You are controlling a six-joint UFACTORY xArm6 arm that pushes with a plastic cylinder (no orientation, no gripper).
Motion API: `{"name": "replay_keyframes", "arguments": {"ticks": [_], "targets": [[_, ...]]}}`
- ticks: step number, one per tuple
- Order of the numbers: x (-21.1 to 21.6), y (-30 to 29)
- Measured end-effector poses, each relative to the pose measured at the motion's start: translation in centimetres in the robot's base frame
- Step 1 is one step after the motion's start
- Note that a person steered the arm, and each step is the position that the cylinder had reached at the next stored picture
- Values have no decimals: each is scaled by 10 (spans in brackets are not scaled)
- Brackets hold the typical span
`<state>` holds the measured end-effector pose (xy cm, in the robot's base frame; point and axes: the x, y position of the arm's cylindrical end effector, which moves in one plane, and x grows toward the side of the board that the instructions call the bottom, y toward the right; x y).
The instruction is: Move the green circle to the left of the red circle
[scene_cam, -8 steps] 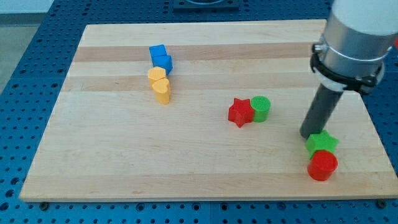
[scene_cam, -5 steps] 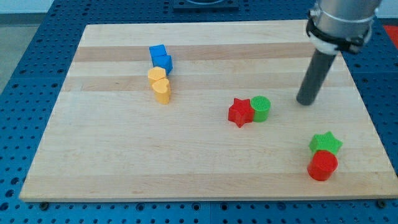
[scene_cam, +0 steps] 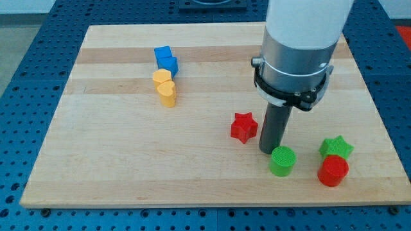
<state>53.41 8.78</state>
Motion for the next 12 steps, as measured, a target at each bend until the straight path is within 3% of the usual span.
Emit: {"name": "replay_keyframes", "arguments": {"ticks": [2, 5, 7, 10, 12], "targets": [[10, -70], [23, 8], [0, 6], [7, 75], [14, 67]]}}
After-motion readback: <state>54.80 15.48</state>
